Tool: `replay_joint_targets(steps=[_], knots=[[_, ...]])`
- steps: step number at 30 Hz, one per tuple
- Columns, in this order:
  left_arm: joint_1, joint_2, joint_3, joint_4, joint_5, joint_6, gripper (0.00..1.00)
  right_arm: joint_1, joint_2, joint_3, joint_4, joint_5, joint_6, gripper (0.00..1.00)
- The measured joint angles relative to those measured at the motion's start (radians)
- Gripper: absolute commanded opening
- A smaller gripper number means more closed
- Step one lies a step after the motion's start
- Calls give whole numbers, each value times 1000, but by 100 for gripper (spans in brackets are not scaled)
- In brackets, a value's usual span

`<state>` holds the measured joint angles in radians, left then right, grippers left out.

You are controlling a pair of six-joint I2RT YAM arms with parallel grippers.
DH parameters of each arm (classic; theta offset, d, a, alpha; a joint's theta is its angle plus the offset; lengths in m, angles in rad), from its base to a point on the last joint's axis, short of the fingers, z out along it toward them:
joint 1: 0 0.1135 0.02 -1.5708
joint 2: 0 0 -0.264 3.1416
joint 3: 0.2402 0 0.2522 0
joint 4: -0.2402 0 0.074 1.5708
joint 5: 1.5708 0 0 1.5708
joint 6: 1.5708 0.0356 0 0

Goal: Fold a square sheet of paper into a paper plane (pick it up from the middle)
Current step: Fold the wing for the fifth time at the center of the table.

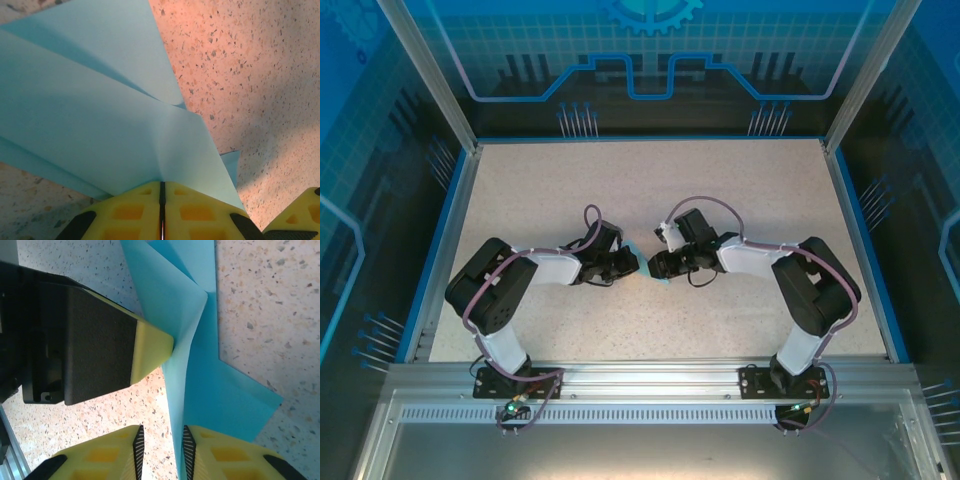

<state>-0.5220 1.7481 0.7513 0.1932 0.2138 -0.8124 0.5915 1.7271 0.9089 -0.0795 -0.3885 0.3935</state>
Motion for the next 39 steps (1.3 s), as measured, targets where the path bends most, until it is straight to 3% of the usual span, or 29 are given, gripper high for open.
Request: replay_joint_targets(steps=[8,16,25,39], knots=[[0,-3,0,-3,0,0,9,18,37,21,-38,33,-14,24],[0,-12,0,-10,0,0,12,39,60,52,-66,79,-27,15],[0,-64,-2,-32,-8,-1,21,43,80,54,-50,92,-19,2],[0,-130,-56,-27,-20,-1,25,9,113,12,122,-93,85,0]])
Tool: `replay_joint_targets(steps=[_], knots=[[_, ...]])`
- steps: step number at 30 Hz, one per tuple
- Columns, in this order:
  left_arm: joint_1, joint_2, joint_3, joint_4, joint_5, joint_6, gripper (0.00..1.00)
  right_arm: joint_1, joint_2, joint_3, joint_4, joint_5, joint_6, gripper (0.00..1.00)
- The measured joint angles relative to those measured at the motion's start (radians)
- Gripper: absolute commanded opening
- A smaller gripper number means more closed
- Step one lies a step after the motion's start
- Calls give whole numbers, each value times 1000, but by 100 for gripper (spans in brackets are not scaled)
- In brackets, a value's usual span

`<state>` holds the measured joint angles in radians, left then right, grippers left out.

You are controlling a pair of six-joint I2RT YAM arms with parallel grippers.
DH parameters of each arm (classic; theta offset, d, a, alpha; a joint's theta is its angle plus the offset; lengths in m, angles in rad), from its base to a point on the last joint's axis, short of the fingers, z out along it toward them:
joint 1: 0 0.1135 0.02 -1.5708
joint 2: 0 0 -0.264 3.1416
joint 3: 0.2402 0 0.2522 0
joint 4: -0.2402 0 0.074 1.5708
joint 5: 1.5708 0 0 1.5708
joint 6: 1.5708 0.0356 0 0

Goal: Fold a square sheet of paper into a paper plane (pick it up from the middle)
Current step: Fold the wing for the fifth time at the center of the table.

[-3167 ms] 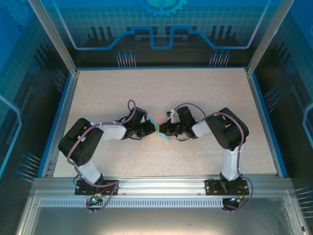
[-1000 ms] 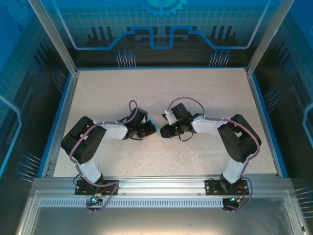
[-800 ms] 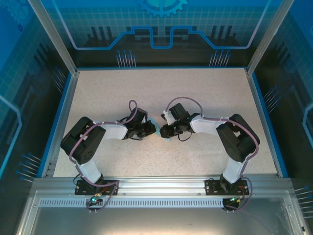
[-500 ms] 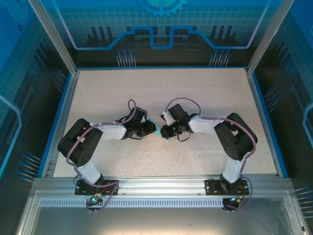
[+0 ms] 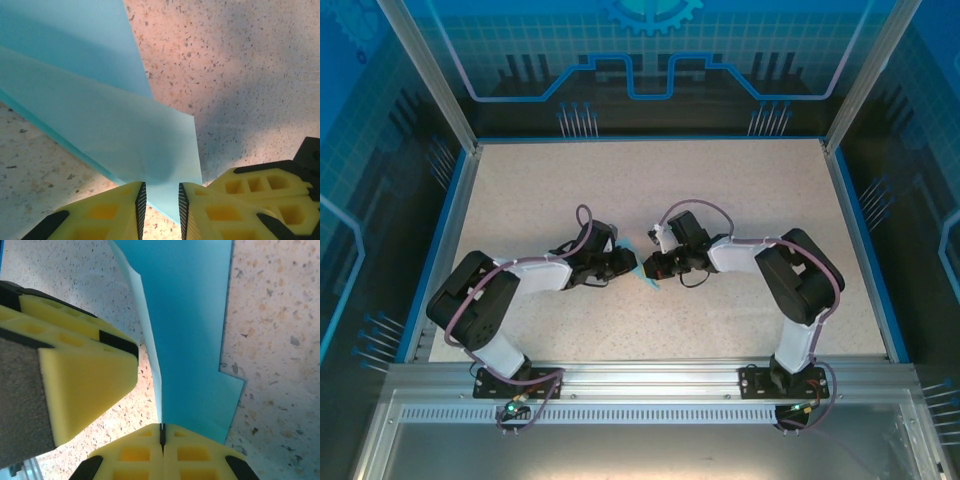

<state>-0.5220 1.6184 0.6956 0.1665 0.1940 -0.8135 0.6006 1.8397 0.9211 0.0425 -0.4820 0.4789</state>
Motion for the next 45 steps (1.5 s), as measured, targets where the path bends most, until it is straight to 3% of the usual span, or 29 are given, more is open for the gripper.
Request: replay_joint_targets(steps=[25,45], knots=[[0,-58,-58,27,-33,-18,28,-51,113,-24,183,-198,225,0],[0,-58,-66,57,-33,-18,19,-71,140,-49,271,-244,304,0]])
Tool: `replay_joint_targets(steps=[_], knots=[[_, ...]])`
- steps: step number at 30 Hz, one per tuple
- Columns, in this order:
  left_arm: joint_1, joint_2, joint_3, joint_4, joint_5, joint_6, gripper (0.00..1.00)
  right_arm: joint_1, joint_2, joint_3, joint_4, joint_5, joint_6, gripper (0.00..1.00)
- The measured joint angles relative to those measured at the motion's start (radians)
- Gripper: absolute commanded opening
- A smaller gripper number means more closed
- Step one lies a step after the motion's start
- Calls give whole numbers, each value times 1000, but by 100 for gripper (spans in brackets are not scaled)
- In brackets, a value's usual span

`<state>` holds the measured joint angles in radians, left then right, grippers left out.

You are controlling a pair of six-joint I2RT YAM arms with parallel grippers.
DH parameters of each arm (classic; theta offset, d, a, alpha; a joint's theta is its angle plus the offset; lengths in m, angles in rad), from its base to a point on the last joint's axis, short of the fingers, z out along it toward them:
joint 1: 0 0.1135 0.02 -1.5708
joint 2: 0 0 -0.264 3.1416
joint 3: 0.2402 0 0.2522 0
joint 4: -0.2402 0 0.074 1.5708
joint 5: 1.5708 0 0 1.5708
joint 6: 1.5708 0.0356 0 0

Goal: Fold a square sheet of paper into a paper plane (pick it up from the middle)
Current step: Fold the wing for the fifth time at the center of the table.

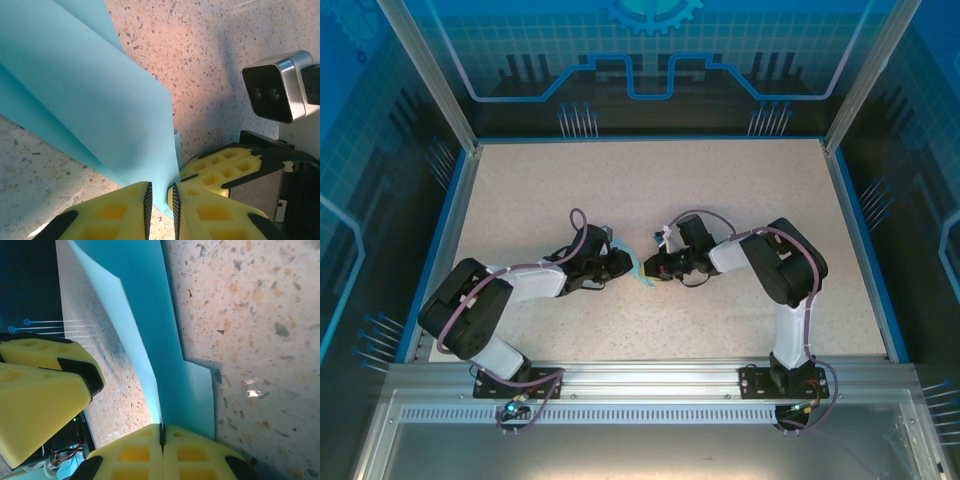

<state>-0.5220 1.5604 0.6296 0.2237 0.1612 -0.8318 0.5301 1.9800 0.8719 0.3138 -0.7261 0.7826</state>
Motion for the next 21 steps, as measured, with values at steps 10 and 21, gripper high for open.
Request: replay_joint_targets(steps=[10,21], knots=[[0,40,1,9,18,0,16,-1,5,7,-14,-1,4,0],[0,80,21,37,45,0,13,-7,19,44,-76,-21,4,0]])
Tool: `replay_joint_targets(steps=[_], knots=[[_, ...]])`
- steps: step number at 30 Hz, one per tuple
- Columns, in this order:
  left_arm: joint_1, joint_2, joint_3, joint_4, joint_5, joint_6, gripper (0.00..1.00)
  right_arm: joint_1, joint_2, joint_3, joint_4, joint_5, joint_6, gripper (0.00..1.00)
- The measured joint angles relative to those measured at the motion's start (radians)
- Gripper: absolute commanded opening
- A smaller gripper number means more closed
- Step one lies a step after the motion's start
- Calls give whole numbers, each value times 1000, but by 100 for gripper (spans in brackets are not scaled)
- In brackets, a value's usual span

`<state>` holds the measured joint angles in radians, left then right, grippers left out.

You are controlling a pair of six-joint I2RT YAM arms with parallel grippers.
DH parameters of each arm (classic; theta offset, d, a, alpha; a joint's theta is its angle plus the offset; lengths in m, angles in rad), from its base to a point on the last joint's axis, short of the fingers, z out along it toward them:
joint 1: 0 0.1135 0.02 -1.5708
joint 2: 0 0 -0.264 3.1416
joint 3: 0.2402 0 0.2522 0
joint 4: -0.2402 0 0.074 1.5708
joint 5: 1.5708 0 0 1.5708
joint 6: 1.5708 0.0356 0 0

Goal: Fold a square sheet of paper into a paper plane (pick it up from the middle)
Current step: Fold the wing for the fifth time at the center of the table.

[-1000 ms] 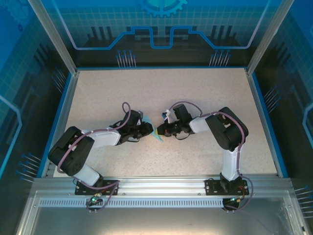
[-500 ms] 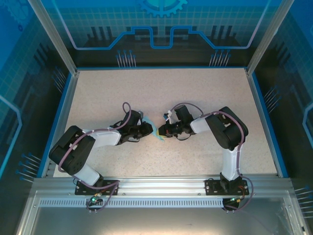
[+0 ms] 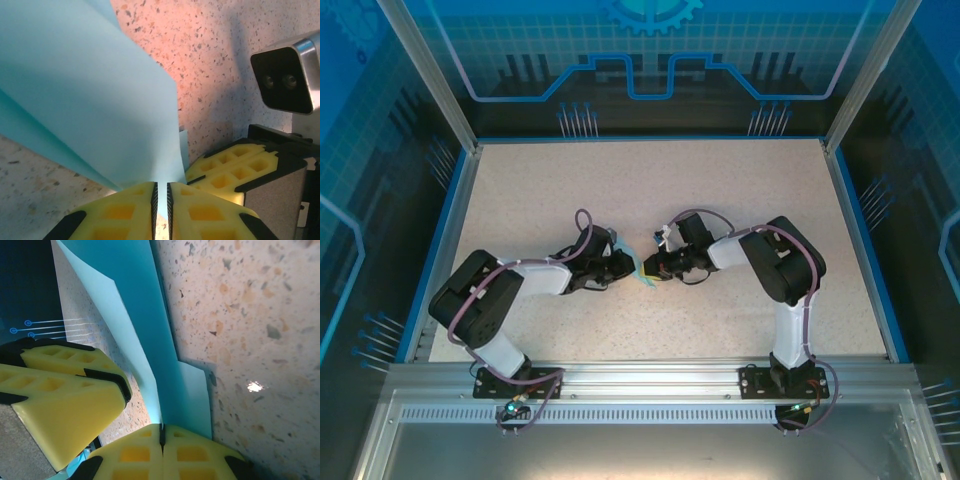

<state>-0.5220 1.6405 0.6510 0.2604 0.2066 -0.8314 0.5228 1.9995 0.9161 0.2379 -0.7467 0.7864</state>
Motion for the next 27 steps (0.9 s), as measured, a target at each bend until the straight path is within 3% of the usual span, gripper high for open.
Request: replay_joint_targets(steps=[17,27], knots=[[0,47,31,-21,-18,-16,6,0,3,16,-34,-2,-1,0],[-1,52,33,-44,-54,-76,5,3,-9,55,-125,18,-47,16]])
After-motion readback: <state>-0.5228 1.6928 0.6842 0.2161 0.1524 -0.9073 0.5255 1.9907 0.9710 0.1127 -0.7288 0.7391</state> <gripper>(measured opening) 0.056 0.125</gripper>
